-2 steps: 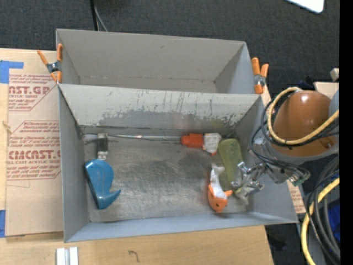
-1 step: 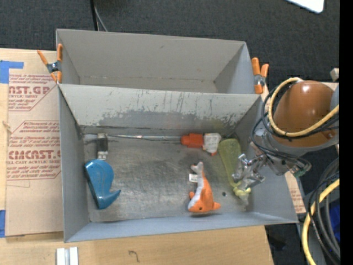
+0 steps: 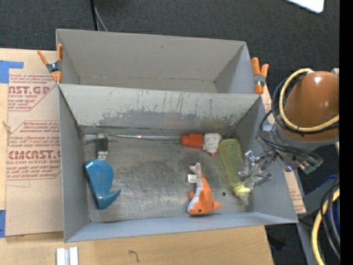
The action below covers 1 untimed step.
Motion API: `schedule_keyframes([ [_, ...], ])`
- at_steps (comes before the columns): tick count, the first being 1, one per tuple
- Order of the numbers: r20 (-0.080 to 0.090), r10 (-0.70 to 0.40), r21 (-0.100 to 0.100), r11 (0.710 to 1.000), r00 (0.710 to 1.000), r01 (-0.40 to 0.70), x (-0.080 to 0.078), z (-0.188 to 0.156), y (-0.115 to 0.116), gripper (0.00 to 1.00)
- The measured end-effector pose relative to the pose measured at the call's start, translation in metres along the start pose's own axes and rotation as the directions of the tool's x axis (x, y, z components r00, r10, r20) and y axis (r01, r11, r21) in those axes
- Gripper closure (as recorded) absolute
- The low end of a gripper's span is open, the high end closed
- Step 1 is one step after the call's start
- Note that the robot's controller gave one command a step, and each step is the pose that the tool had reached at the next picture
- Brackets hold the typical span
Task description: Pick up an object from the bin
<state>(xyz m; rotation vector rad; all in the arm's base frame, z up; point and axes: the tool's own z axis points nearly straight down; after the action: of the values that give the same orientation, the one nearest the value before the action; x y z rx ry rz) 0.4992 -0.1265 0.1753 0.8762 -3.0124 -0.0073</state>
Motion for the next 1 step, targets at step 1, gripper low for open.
schedule_keyframes([
  [1, 0.009, -0.066, 0.013, 0.998, 0.998, 0.066, -0.0105, -0.0183, 0.0, 1.0],
])
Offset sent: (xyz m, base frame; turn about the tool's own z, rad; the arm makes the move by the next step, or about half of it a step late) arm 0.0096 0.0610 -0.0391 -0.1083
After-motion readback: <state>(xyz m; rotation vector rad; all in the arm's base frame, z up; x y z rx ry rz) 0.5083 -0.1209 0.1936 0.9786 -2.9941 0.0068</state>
